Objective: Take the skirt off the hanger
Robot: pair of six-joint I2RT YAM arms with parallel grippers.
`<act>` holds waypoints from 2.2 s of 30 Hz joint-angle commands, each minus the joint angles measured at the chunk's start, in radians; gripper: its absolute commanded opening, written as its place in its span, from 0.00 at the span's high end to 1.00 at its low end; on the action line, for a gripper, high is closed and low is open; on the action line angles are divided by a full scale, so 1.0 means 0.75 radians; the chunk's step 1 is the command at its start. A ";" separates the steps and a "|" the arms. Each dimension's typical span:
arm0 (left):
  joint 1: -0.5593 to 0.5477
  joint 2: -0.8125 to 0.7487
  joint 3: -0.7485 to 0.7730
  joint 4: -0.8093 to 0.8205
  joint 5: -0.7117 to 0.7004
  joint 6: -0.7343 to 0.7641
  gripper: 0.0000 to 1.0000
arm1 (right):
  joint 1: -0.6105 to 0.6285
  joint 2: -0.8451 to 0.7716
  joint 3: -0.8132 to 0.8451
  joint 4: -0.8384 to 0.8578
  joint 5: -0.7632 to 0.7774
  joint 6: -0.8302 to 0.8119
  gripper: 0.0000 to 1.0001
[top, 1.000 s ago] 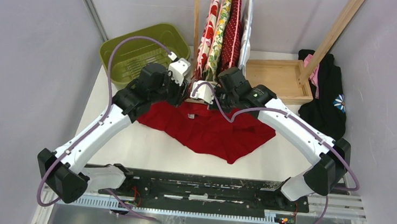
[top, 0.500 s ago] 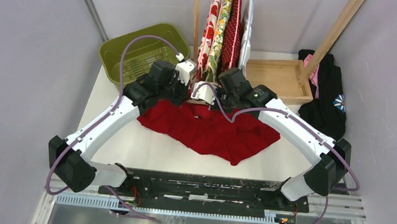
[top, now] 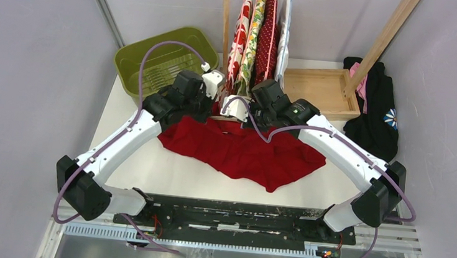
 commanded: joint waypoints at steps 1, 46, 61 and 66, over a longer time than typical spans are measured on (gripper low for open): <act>0.002 0.002 0.019 -0.111 -0.141 0.073 0.97 | -0.001 -0.084 0.012 0.118 0.095 -0.009 0.99; 0.547 0.143 -0.103 0.299 -0.134 0.144 0.97 | -0.040 -0.278 -0.128 -0.052 0.142 -0.076 0.99; 0.484 0.024 -0.150 0.238 0.391 -0.027 0.95 | -0.040 -0.270 -0.124 -0.034 0.141 -0.045 0.99; 0.478 -0.057 -0.183 0.227 0.639 -0.194 0.63 | -0.037 -0.240 -0.114 -0.030 0.135 -0.053 0.99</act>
